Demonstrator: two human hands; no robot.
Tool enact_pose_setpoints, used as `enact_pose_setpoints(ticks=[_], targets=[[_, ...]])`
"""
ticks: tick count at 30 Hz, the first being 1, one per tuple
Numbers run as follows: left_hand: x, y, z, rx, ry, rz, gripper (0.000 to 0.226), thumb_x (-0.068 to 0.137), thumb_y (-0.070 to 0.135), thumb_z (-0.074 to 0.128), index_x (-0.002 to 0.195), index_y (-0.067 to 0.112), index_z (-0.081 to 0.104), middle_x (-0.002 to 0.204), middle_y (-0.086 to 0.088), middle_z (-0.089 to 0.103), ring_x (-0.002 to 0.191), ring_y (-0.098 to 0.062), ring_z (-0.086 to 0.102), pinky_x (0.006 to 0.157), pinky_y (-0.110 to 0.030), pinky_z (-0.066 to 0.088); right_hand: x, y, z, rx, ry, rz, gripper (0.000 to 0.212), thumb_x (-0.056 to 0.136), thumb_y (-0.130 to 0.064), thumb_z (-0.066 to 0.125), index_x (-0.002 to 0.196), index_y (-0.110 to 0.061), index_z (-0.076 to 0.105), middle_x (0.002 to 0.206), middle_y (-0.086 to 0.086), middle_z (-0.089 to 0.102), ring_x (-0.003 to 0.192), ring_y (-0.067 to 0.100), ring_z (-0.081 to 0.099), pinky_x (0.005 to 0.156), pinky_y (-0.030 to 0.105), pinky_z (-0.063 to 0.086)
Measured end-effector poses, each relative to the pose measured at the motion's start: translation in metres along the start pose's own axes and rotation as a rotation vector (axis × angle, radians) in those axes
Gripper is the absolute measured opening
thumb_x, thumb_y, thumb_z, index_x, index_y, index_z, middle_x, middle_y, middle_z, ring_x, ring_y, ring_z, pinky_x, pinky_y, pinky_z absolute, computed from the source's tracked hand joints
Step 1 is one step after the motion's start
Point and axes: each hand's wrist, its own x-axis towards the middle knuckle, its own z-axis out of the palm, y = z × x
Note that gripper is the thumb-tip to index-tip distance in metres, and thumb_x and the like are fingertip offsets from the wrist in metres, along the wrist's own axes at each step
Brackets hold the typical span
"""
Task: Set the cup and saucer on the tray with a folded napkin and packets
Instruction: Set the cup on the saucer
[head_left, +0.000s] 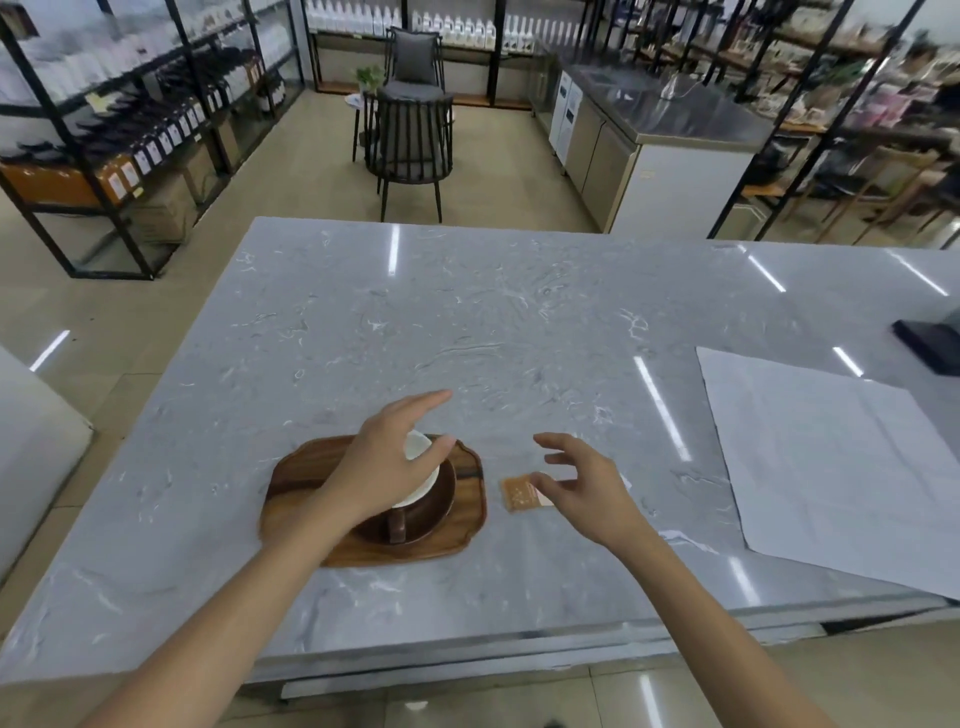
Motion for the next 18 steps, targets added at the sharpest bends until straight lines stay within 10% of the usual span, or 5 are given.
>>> enact_pose_setpoints(ticks=[3,18], targets=[[0.014,0.033,0.04,-0.018,-0.053,0.07,0.052,0.094,0.034,0.067,0.144,0.03,0.053,0.146,0.016,0.053,0.134,-0.001,0.048,0.111,-0.025,0.042,-0.005,0.026,-0.033,-0.017,0.024,0.001,0.045,0.093,-0.022,0.073,0.136,-0.02,0.059,0.134,-0.007,0.062,0.117,0.008,0.06,0.082,0.012,0.053],[0.053,0.168,0.322,0.153,-0.386,0.227,0.037,0.091,0.02,0.067,0.129,0.018,0.066,0.133,-0.001,0.065,0.128,-0.02,0.051,0.109,-0.019,0.031,-0.091,0.239,-0.217,-0.159,0.128,0.127,0.028,0.095,-0.016,0.066,0.123,-0.017,0.067,0.127,0.001,0.064,0.115,0.02,0.061,0.096,0.035,0.052]])
